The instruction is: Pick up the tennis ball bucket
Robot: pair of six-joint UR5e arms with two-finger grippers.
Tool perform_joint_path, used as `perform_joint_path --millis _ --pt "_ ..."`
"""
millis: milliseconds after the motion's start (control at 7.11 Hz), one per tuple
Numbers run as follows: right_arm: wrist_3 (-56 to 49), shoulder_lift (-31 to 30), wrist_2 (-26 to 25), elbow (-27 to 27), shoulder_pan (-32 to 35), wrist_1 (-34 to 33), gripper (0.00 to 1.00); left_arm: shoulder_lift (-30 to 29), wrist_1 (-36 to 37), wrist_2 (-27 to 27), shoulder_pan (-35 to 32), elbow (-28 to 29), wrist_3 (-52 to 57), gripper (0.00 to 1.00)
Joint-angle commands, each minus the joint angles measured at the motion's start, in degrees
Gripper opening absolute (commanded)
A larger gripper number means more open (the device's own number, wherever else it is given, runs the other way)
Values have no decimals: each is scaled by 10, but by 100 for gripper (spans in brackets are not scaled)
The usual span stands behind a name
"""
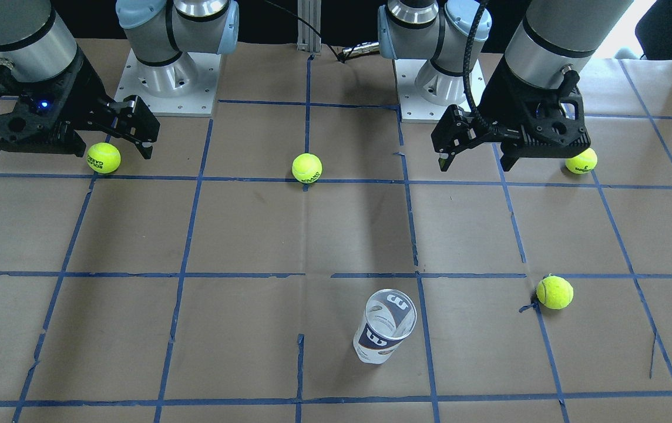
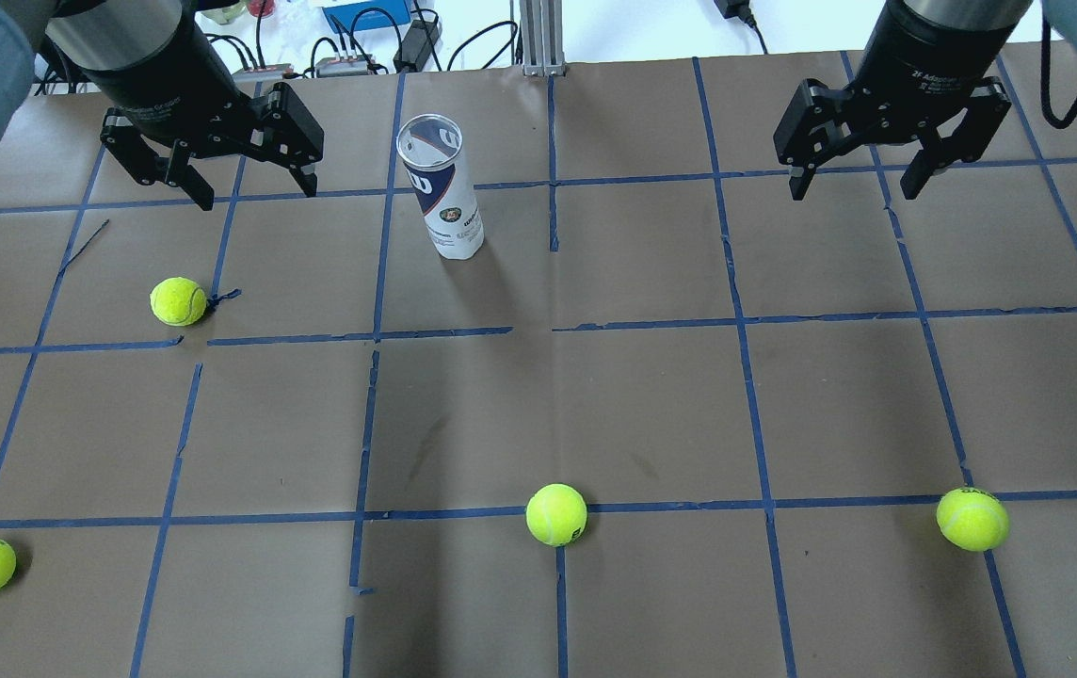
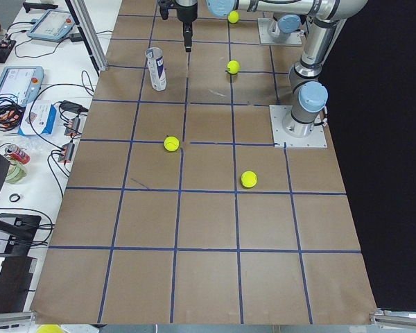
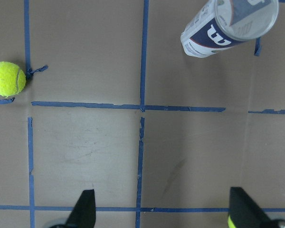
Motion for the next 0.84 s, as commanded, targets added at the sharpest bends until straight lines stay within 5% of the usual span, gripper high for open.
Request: perform_joint_path --millis 0,704 --pt "0 1 0 1 0 -1 100 1 1 -2 0 -3 3 100" --pt "0 1 0 -2 0 -1 100 -2 7 -4 1 -2 0 100"
